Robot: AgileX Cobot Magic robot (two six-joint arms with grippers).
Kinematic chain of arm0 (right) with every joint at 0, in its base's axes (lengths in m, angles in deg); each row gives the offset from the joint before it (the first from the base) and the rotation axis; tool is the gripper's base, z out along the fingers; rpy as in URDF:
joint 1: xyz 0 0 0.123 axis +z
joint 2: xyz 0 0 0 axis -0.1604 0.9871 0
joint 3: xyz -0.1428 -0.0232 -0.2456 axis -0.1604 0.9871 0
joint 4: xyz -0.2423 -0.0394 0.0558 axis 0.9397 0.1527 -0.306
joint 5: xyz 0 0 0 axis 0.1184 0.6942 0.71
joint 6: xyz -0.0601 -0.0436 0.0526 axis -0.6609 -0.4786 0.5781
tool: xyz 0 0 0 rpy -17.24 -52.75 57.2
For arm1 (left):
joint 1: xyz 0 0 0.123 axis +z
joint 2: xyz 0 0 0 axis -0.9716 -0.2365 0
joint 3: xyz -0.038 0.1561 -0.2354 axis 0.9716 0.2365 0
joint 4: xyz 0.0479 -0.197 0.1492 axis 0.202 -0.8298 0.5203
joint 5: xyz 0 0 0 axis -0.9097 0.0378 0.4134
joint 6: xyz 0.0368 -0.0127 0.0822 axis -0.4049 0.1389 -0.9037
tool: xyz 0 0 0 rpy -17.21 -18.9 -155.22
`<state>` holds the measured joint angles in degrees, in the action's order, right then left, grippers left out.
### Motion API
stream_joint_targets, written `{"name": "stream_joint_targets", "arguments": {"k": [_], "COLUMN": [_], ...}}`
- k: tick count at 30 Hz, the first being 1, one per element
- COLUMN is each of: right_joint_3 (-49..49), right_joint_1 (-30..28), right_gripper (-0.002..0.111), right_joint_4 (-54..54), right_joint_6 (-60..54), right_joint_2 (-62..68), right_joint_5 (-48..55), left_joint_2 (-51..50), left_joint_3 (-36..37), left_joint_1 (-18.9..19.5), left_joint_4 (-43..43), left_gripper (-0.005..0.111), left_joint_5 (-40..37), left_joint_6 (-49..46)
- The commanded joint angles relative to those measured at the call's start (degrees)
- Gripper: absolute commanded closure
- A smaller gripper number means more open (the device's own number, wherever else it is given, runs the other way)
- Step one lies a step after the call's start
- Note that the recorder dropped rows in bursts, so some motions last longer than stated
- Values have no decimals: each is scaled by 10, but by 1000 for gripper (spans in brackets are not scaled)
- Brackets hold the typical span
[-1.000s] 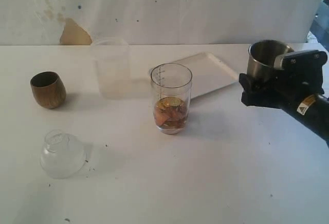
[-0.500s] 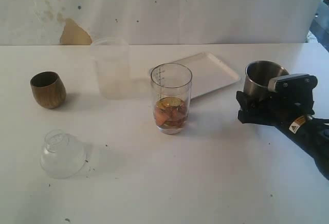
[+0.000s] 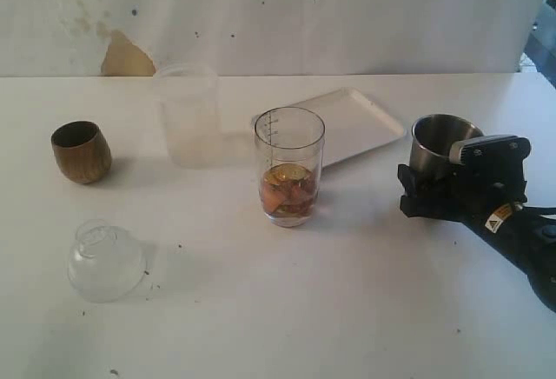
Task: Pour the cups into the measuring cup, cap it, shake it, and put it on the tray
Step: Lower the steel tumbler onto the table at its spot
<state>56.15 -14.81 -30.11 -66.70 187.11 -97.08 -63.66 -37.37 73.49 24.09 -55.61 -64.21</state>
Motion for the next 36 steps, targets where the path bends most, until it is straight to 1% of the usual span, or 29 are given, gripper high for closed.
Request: {"name": "stream_joint_targets", "arguments": {"k": [1,3,6,9,11,15,23,27,34,36], "right_joint_3": [-5,-5,-5,-5,-5,-5,-5,-5,-5,-5], "right_joint_1": [-3,-3,-3,-3,-3,-3,-2,-2,-2,-2], "right_gripper": [108,105,95,82,69,51,30,23,22,22], "right_joint_4": [-3,-3,-3,-3,-3,-3,-3,-3,-3,-3], "right_joint_6": [-3,-3,-3,-3,-3,-3,-3,-3,-3,14], "right_joint_2": [-2,-2,-2,-2,-2,-2,-2,-2,-2,-2], "right_joint_5": [-23,-23,-23,-23,-23,-23,-23,-23,-23,-23], "left_joint_2": [2,2,2,2,2,2,2,2,2,2], "left_joint_3": [3,3,3,3,3,3,3,3,3,3], "left_joint_1": [-2,-2,-2,-2,-2,-2,-2,-2,-2,-2], "left_joint_4": [-4,-4,-4,-4,-4,-4,-4,-4,-4,-4], "left_gripper": [106,106,106,106,106,106,106,106,106,106], "left_joint_5": [2,2,2,2,2,2,2,2,2,2], "left_joint_6": [0,0,0,0,0,0,0,0,0,0]}}
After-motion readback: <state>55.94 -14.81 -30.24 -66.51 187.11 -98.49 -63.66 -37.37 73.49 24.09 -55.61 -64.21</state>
